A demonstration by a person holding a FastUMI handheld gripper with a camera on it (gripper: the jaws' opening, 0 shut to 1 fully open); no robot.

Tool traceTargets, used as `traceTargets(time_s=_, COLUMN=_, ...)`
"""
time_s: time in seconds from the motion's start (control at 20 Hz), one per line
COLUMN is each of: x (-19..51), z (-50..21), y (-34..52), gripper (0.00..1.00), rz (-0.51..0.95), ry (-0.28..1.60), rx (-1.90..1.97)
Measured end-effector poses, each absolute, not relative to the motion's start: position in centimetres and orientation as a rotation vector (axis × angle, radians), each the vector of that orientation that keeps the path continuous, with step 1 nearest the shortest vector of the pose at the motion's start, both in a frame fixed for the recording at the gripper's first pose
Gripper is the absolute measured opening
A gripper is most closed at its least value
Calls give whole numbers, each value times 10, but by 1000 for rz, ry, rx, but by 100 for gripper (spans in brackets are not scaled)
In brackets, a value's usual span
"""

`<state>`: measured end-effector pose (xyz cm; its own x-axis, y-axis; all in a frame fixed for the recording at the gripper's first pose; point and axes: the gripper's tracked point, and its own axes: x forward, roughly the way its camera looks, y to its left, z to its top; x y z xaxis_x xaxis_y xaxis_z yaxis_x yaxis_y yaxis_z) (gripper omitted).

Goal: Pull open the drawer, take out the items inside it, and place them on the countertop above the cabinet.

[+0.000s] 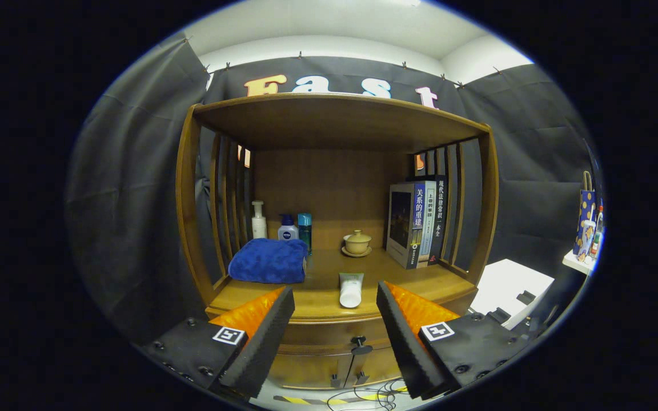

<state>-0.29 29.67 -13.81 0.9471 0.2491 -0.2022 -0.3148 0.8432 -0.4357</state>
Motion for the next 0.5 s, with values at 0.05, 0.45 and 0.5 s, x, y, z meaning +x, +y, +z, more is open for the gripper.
traceTargets(time_s=0.05, x=-3, z=-139, y=296, gripper=99, rz=298, ry=143, rx=-483)
traceTargets(time_s=0.45, x=-4, z=-145, y=292, gripper=99, rz=289, ry=156, rx=-477)
traceTargets(time_s=0.5, x=-4, z=-145, y=292, gripper=99, rz=288, ry=158, rx=-476)
